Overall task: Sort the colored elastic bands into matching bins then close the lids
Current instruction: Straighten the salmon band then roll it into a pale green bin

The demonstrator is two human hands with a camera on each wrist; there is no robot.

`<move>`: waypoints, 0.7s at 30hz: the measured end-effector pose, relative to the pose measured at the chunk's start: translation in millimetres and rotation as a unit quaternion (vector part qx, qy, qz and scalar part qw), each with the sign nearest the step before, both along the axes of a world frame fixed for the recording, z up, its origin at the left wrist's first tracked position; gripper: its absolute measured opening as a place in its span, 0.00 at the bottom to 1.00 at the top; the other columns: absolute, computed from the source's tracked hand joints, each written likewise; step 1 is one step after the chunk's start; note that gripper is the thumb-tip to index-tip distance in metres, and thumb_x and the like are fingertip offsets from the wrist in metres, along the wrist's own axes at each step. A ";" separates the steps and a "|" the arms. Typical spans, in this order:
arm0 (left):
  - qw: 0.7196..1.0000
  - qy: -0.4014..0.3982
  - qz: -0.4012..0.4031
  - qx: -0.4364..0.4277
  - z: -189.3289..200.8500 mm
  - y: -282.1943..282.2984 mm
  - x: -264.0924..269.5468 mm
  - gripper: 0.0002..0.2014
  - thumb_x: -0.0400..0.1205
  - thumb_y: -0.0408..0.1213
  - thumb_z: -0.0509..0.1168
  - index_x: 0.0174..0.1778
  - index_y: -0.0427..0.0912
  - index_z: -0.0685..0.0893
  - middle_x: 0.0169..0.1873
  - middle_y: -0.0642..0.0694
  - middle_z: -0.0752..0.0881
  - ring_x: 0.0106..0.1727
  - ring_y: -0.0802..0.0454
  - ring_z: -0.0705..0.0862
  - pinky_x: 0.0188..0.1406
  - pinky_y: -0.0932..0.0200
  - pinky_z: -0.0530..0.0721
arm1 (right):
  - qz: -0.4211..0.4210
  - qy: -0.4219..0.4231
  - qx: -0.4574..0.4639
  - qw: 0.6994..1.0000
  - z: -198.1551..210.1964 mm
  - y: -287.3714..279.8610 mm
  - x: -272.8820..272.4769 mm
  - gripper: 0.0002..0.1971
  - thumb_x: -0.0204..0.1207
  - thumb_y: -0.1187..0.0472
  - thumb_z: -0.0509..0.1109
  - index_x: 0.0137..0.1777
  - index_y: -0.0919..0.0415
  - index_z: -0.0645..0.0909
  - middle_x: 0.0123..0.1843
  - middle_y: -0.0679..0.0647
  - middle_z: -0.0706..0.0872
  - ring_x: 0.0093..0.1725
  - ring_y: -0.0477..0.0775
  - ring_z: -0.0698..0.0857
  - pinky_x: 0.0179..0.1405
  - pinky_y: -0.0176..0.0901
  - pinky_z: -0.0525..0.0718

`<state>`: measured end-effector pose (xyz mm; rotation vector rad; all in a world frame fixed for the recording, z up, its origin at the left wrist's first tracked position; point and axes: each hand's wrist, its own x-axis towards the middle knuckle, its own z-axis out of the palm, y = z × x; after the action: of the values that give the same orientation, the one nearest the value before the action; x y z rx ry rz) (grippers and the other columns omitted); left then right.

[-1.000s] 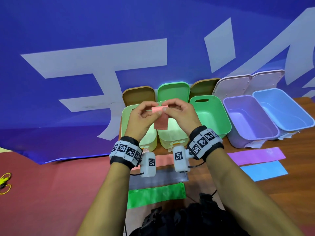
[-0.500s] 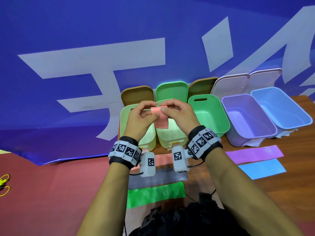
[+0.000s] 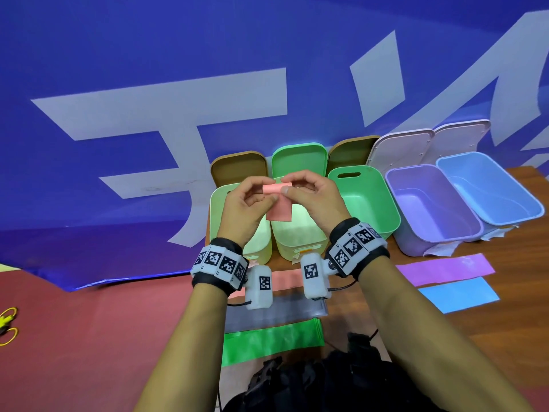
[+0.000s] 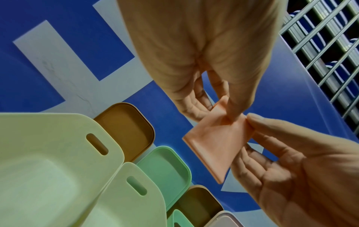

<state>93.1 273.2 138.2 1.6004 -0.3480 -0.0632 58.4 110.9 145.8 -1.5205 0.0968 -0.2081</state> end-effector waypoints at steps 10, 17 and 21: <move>1.000 0.010 0.003 -0.019 2.2 3.0 1.2 0.15 0.76 0.22 0.73 0.57 0.38 0.85 0.51 0.48 0.88 0.50 0.53 0.88 0.51 0.62 0.85 | 0.001 0.009 -0.010 1.000 3.6 2.8 4.7 0.08 0.75 0.72 0.74 0.51 0.61 0.89 0.45 0.52 0.91 0.48 0.47 0.89 0.60 0.48 0.88; 1.000 0.018 0.014 -0.015 0.5 5.1 3.2 0.10 0.79 0.25 0.72 0.55 0.36 0.86 0.48 0.50 0.90 0.50 0.55 0.88 0.50 0.63 0.84 | 0.006 0.018 -0.020 1.000 3.9 4.5 3.2 0.09 0.77 0.70 0.73 0.55 0.62 0.88 0.49 0.53 0.91 0.46 0.43 0.88 0.55 0.38 0.86; 0.999 0.024 0.021 -0.007 -0.8 5.8 2.6 0.11 0.80 0.26 0.72 0.57 0.33 0.86 0.49 0.47 0.90 0.50 0.55 0.88 0.51 0.62 0.85 | 0.010 0.021 -0.016 1.000 2.3 5.9 5.5 0.10 0.77 0.72 0.72 0.55 0.62 0.88 0.52 0.57 0.91 0.50 0.47 0.89 0.59 0.44 0.87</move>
<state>95.8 279.0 137.4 1.5883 -0.2780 -0.0669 63.9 116.8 148.2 -1.5572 0.1119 -0.1616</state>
